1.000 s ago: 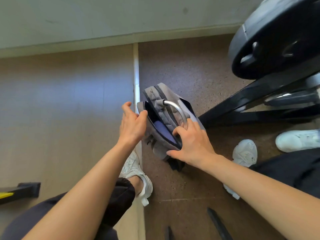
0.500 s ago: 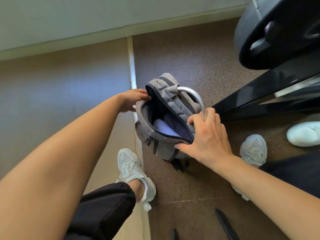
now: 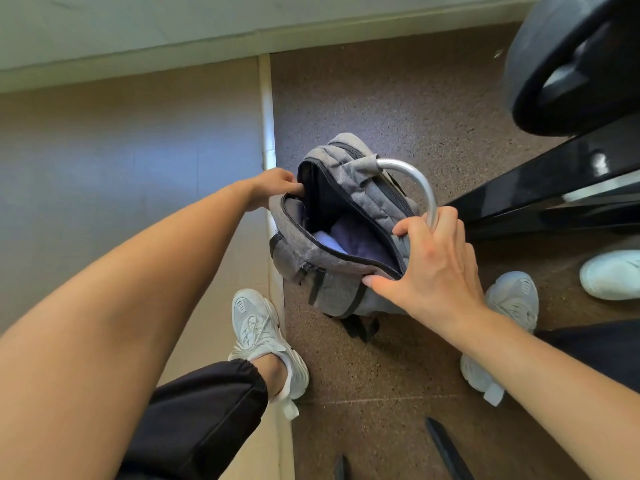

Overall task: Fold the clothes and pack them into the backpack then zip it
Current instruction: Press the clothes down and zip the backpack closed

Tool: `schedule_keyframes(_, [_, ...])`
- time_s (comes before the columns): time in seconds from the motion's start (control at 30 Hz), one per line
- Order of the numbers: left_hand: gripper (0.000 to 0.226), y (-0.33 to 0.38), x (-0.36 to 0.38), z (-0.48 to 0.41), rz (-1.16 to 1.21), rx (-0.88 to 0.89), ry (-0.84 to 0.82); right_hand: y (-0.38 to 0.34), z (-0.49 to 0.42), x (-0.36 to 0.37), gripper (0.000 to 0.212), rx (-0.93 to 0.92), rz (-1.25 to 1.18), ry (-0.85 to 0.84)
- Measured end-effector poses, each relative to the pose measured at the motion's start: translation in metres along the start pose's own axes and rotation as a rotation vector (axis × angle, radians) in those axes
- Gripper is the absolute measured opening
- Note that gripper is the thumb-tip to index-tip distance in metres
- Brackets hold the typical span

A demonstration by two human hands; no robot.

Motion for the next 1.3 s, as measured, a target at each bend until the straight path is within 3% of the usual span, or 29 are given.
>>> schedule_keyframes(0.1, [0.056, -0.001, 0.004, 0.001, 0.046, 0.022, -0.045, 0.000, 0.000, 0.001, 0.081, -0.003, 0.007, -0.010])
schedule_keyframes(0.3, [0.029, -0.012, -0.007, 0.005, 0.194, 0.033, -0.050, 0.000, 0.000, 0.003, 0.078, 0.003, -0.009, -0.027])
schedule_keyframes(0.6, [0.029, 0.010, -0.044, 0.023, 0.082, 0.121, 0.218, -0.001, 0.003, 0.004, 0.072, -0.004, -0.024, -0.052])
schedule_keyframes(1.13, [0.028, 0.071, -0.027, 0.147, -0.043, 0.406, 0.403, 0.016, 0.006, -0.003, 0.068, 0.116, -0.169, -0.068])
schedule_keyframes(1.3, [0.009, 0.048, -0.021, 0.158, 0.013, 0.356, 0.544, 0.010, 0.001, -0.009, 0.062, 0.052, -0.223, -0.088])
Point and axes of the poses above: each hand's wrist, its own z-axis away from the middle knuckle, its own x-axis out of the palm, y = z × x, the point moved 9 cm from there along -z, towards the middle knuckle, and after that the axes turned 11 degrees about -x, right-handed, at the moved point
